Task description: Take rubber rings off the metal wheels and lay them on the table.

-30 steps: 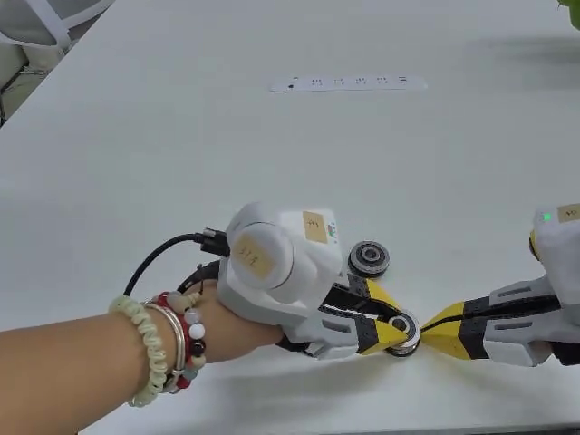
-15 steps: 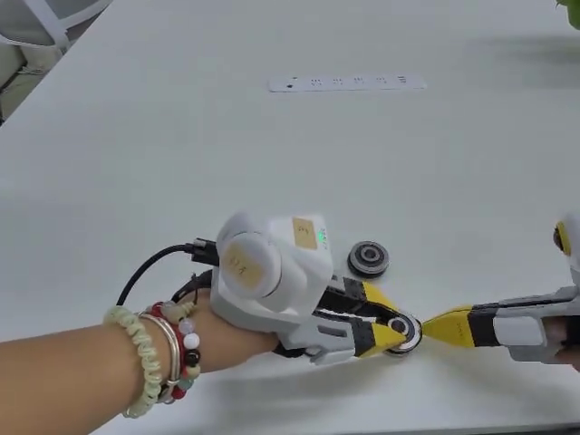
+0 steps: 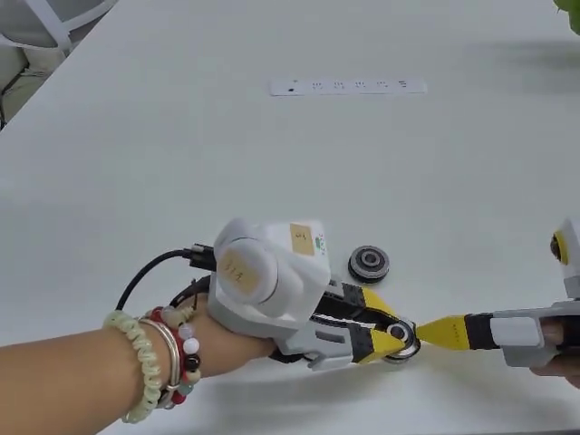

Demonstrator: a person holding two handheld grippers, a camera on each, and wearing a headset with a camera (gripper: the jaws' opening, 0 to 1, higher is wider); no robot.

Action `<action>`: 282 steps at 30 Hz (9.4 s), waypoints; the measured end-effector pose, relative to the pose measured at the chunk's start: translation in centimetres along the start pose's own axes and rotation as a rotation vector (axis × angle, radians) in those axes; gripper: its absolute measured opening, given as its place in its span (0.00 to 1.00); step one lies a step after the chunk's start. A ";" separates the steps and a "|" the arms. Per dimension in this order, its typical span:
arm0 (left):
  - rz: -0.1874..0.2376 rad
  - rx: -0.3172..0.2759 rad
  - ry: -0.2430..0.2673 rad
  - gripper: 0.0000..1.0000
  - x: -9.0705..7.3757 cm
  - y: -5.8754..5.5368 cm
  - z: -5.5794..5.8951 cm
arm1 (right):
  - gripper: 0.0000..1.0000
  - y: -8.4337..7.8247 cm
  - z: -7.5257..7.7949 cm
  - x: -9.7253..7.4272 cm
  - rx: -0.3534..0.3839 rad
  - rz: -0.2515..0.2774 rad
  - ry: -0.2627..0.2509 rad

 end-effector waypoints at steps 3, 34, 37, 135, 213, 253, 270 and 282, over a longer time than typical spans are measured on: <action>-0.001 0.003 0.000 0.14 0.0 0.0 0.0 | 0.00 0.0 -0.1 0.0 0.000 0.002 0.004; -0.074 0.008 -0.016 0.20 -0.2 1.4 0.4 | 0.00 0.1 -0.3 0.2 -0.105 -0.041 -0.026; -0.065 0.053 -0.023 0.22 -0.7 2.0 0.5 | 0.00 0.3 -0.3 0.0 -0.111 -0.040 -0.031; 0.078 -0.250 0.442 0.93 -18.5 -2.5 5.4 | 0.00 3.8 -3.7 4.1 -0.391 -0.219 -0.069; 0.023 -0.201 0.484 0.92 -19.7 -0.1 5.3 | 0.15 4.6 -2.5 -2.5 -0.502 -0.155 -0.203; 0.039 -0.061 0.437 0.84 -15.8 8.1 1.9 | 0.34 7.5 -3.1 -7.7 -0.613 0.013 -0.172; 0.042 0.044 0.337 0.67 -9.5 9.3 -2.9 | 0.33 7.6 -0.7 -5.0 -0.552 0.084 -0.060; 0.050 -0.009 0.255 0.55 -5.6 7.8 -5.0 | 0.32 8.0 1.2 -1.7 -0.620 0.012 -0.049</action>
Point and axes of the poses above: the centre of the closed fingertips' face, and the gripper's own axes: x roughly forward along the fingers, z roughly to its right, y roughly out of its top, the point moved 8 cm from there along -x, roughly backward along the fingers, and after that the axes turned 2 degrees about z, right-handed, at the moved point
